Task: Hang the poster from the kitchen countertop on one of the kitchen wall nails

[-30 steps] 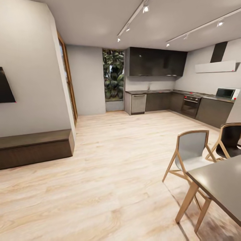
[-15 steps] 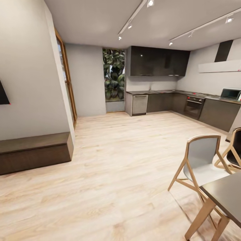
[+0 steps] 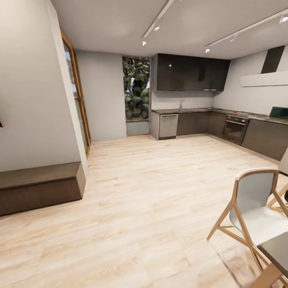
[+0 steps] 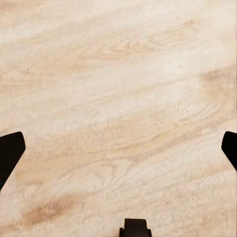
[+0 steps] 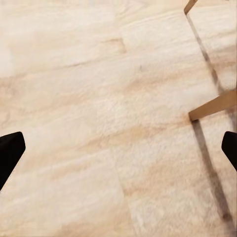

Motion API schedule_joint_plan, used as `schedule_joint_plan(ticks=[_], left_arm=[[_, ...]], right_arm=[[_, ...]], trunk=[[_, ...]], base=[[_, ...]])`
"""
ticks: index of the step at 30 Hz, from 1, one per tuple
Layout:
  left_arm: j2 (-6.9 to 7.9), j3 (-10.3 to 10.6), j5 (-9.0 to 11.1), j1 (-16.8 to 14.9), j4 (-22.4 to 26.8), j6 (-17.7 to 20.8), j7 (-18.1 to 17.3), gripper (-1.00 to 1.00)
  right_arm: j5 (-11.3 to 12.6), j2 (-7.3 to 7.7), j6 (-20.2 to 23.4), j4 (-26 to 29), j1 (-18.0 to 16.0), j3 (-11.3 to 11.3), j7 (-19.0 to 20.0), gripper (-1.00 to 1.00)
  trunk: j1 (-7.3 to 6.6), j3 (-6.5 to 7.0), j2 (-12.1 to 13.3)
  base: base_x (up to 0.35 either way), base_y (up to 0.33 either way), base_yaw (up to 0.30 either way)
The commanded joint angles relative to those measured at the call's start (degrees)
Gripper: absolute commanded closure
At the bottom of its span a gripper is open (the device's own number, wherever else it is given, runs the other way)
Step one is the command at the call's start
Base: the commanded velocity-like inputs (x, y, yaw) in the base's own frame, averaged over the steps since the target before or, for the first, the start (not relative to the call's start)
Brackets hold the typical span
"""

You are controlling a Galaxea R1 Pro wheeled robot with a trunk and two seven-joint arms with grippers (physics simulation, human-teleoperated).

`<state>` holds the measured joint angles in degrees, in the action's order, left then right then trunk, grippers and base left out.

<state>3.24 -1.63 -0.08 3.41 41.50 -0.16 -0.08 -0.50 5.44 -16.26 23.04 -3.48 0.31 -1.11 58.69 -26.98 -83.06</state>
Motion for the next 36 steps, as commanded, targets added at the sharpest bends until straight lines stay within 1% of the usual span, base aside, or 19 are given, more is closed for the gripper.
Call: schedule_joint_plan(ticks=[1,36], left_arm=[[-0.02,0.0,0.0,0.0,0.1,0.0,0.0,-1.0],[0.01,0.0,0.0,0.0,0.1,0.0,0.0,-1.0]], right_arm=[[0.0,0.0,-0.2,-0.1,0.0,0.0,-0.1,-1.0],[0.0,0.0,-0.2,-0.1,0.0,0.0,-0.1,-1.0]], trunk=[[0.04,-0.05,0.0],[0.04,-0.05,0.0]], base=[[0.337,0.001,0.0],[0.337,0.0,0.0]])
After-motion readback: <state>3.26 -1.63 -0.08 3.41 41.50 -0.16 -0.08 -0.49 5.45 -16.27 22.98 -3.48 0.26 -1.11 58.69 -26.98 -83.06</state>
